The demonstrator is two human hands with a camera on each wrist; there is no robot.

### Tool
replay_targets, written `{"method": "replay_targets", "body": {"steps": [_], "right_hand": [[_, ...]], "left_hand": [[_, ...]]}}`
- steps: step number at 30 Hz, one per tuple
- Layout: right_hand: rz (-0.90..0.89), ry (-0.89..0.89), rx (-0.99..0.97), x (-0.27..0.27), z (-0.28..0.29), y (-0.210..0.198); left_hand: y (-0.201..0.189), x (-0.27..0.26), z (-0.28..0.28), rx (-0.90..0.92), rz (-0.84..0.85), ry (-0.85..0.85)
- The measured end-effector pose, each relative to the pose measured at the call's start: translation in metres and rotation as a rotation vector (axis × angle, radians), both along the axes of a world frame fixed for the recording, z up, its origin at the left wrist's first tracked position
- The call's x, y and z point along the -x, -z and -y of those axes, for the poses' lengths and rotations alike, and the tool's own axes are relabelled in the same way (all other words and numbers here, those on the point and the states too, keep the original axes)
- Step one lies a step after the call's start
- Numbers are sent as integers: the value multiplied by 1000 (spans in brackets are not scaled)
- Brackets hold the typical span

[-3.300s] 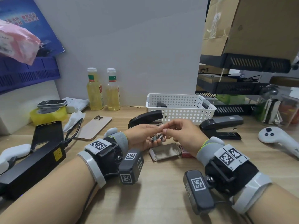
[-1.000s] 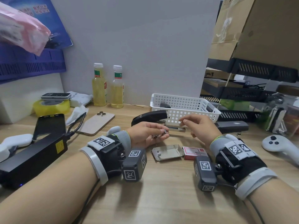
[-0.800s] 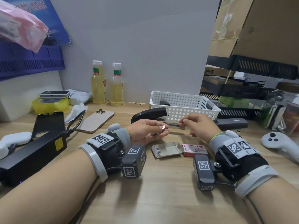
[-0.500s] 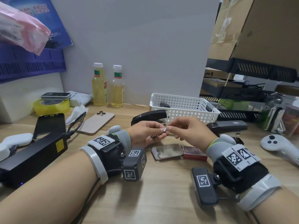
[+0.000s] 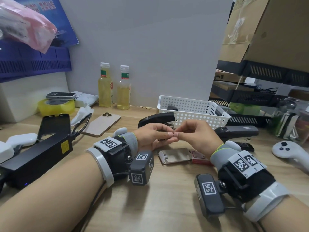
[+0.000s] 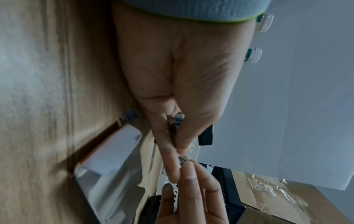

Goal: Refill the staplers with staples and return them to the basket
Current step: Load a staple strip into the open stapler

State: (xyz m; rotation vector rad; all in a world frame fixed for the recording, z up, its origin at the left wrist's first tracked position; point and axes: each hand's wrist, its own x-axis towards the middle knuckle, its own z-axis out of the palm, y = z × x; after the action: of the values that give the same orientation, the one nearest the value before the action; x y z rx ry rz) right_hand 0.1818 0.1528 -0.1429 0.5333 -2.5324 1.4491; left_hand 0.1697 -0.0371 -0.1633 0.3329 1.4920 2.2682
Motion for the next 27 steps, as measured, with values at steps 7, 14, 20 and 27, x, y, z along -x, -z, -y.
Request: {"method": "replay_targets", "body": {"steps": [7, 14, 20, 27], "right_hand": [[-21, 108, 235, 12, -13, -1], [-16, 185, 287, 27, -33, 8], [-13, 224, 149, 44, -37, 16], [17, 233, 90, 42, -31, 15]], "left_hand": [[-5, -1, 3, -73, 87, 43], [-6, 1, 5, -76, 138, 58], [-9, -1, 6, -39, 124, 104], [-9, -4, 7, -22, 109, 90]]}}
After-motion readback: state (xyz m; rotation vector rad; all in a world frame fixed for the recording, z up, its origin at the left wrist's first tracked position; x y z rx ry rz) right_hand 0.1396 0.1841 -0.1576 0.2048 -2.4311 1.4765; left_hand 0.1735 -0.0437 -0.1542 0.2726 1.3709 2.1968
